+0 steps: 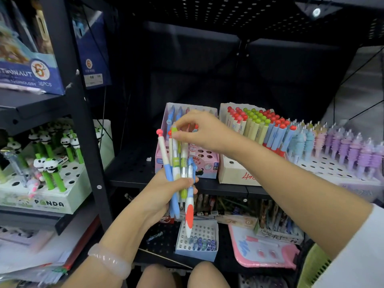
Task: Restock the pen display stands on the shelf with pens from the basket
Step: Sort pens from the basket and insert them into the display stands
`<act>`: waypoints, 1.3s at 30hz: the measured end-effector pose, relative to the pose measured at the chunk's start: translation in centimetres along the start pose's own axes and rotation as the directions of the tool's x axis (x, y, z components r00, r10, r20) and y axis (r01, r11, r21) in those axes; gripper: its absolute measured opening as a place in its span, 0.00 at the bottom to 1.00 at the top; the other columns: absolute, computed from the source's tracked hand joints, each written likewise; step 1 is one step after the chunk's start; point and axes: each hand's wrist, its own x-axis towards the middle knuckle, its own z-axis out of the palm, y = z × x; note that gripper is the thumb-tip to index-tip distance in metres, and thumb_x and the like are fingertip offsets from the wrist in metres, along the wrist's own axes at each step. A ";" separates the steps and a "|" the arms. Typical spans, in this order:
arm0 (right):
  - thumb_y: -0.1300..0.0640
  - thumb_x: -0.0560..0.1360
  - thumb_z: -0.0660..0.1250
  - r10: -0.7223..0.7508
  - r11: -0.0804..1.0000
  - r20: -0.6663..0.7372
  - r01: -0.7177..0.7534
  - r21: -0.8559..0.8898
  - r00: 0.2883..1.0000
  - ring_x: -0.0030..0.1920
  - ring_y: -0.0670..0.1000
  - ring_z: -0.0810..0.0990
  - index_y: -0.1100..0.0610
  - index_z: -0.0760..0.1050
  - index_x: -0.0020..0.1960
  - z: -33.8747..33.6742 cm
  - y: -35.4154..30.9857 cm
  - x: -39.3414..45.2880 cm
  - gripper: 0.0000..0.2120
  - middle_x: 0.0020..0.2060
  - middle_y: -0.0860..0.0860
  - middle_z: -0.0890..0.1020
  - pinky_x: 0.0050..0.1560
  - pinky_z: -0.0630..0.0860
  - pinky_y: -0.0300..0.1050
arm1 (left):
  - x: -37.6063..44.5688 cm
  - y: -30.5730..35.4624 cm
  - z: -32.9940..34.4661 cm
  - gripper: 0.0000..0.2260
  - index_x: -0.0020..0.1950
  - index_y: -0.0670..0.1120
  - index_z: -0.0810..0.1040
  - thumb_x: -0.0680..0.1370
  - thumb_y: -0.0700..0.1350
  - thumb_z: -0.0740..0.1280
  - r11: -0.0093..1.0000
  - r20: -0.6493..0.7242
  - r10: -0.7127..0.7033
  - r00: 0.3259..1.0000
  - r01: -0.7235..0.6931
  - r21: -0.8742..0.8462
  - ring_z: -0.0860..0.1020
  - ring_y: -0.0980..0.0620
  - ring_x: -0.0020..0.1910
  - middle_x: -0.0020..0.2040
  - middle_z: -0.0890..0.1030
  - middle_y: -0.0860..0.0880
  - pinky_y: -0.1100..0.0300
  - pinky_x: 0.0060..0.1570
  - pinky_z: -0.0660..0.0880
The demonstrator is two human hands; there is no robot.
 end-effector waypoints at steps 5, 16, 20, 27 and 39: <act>0.56 0.77 0.65 0.174 0.945 -0.184 -0.111 0.307 0.967 0.44 0.49 0.80 0.56 0.76 0.46 -0.8 0.8 0.8 0.04 0.43 0.50 0.81 0.45 0.77 0.45 | 0.3 0.0 -0.1 0.09 0.52 0.46 0.77 0.76 0.35 0.66 0.998 -0.010 0.006 1.000 -0.006 0.057 0.79 0.50 0.33 0.39 0.83 0.47 0.56 0.34 0.76; 0.54 0.77 0.64 0.055 0.981 -0.661 -0.165 -0.106 0.748 0.33 0.47 0.75 0.57 0.68 0.45 -2.5 3.8 0.6 0.08 0.32 0.47 0.74 0.32 0.71 0.37 | 0.6 -0.7 -0.9 0.05 0.52 0.45 0.75 0.79 0.39 0.61 1.000 0.015 0.020 1.000 -0.020 -0.020 0.76 0.57 0.31 0.32 0.80 0.52 0.64 0.34 0.76; 0.56 0.78 0.63 0.063 0.957 -0.632 -0.227 -0.182 0.772 0.29 0.45 0.71 0.57 0.65 0.45 -1.2 4.6 1.0 0.08 0.30 0.48 0.73 0.27 0.67 0.38 | 0.6 -0.9 -1.0 0.05 0.52 0.43 0.75 0.79 0.38 0.61 1.000 0.027 0.016 0.999 -0.016 -0.015 0.75 0.55 0.30 0.32 0.77 0.49 0.63 0.33 0.76; 0.53 0.79 0.62 0.112 0.922 -0.472 -0.269 -0.279 0.874 0.32 0.51 0.69 0.57 0.61 0.45 0.7 5.2 1.6 0.11 0.28 0.47 0.65 0.29 0.63 0.44 | 0.6 -1.2 -1.3 0.04 0.51 0.42 0.75 0.78 0.38 0.62 0.997 0.030 0.040 0.999 -0.038 -0.060 0.72 0.53 0.31 0.35 0.75 0.46 0.62 0.32 0.72; 0.72 0.64 0.73 -0.607 0.532 0.076 0.475 -0.701 0.791 0.45 0.58 0.79 0.57 0.81 0.52 0.4 4.0 -2.4 0.19 0.54 0.58 0.80 0.32 0.71 0.41 | 1.0 -1.5 -0.8 0.03 0.49 0.42 0.75 0.78 0.37 0.62 0.999 0.018 0.040 0.999 -0.039 -0.010 0.73 0.54 0.29 0.32 0.76 0.48 0.61 0.31 0.72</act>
